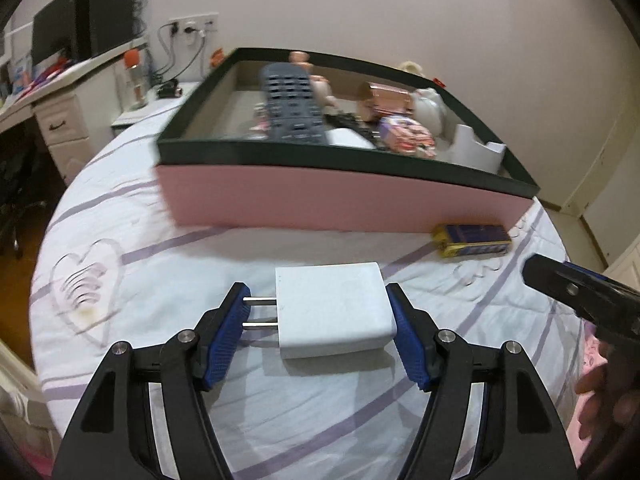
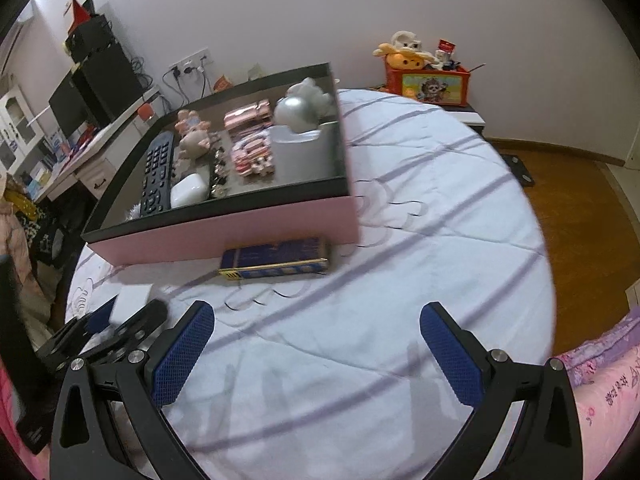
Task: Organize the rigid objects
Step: 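Grasp the white charger with the left gripper while the right gripper grasps the blue-gold box, then lift the charger and blue-gold box over the pink box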
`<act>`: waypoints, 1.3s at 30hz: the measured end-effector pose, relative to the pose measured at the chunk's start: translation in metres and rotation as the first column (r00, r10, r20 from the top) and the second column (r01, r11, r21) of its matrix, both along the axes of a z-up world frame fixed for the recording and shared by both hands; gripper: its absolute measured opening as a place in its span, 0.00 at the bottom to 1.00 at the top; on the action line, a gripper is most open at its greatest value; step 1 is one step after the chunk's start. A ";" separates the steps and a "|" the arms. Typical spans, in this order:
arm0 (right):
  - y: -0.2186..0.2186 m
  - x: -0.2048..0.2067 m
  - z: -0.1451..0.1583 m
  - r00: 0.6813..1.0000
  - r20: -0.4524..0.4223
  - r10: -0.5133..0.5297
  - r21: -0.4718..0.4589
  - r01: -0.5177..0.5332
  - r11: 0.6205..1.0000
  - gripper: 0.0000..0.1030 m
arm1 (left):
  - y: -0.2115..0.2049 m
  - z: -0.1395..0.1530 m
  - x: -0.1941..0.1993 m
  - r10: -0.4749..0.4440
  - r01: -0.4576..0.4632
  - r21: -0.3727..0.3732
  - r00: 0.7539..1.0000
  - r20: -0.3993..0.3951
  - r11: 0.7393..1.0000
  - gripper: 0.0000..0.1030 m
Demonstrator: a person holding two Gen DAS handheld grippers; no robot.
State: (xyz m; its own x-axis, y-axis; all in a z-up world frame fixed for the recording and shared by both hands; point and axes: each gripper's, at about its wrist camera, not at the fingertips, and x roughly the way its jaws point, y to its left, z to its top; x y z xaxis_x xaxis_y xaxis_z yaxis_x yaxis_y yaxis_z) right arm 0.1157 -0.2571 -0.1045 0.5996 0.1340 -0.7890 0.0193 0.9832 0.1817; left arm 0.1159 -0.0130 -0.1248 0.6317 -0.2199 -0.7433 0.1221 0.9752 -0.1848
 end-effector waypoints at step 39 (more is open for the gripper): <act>0.037 -0.003 0.026 0.995 0.089 0.055 -0.039 -0.052 0.998 0.80 | 0.044 0.041 -0.004 0.035 -0.031 -0.055 0.997 0.073 0.998 0.67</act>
State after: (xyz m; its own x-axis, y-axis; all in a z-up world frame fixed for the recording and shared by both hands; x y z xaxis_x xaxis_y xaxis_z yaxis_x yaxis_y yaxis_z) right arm 0.1129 -0.2206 -0.0786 0.6608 0.1399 -0.7374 -0.0486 0.9884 0.1441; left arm 0.1124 0.0307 -0.0839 0.6919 -0.2367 -0.6821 0.1053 0.9677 -0.2290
